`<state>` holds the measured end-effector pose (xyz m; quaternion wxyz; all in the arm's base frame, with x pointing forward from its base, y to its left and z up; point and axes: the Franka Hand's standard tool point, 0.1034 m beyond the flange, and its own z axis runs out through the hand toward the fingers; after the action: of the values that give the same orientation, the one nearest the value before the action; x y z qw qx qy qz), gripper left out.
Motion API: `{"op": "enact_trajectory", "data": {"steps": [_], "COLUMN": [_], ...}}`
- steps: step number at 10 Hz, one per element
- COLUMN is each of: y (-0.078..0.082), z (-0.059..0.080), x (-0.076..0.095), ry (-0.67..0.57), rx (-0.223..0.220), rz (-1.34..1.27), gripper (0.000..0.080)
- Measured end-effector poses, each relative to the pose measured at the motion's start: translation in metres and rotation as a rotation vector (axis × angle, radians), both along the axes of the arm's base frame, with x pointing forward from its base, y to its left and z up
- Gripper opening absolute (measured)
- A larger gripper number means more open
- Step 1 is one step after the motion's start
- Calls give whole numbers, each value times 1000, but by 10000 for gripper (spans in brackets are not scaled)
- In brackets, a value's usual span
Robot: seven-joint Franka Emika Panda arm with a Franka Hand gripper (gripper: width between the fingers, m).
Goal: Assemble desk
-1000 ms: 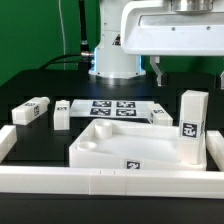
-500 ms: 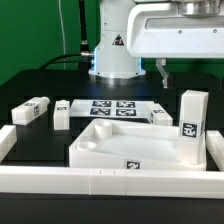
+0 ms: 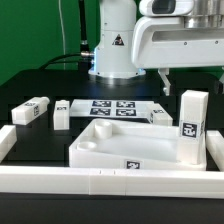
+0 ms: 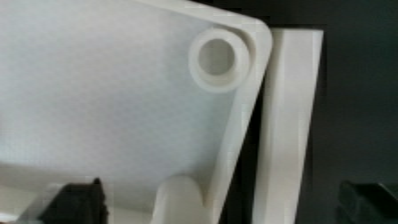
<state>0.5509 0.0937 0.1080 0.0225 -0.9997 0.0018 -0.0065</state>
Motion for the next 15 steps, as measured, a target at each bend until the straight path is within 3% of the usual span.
{"op": "enact_trajectory", "data": {"steps": [4,7,10,13,15], "y": [-2,-17,-21,-20,-24], "z": [-6,-37,-40,-43,-53], "x": [-3,-47,-51,-62,-82], "ry": [-6,-46,-24,157,291], "rx": [-2,-17,-16,-11,-12], "rz": [31,86,90,103,108], "gripper": [648,648,648,648,648]}}
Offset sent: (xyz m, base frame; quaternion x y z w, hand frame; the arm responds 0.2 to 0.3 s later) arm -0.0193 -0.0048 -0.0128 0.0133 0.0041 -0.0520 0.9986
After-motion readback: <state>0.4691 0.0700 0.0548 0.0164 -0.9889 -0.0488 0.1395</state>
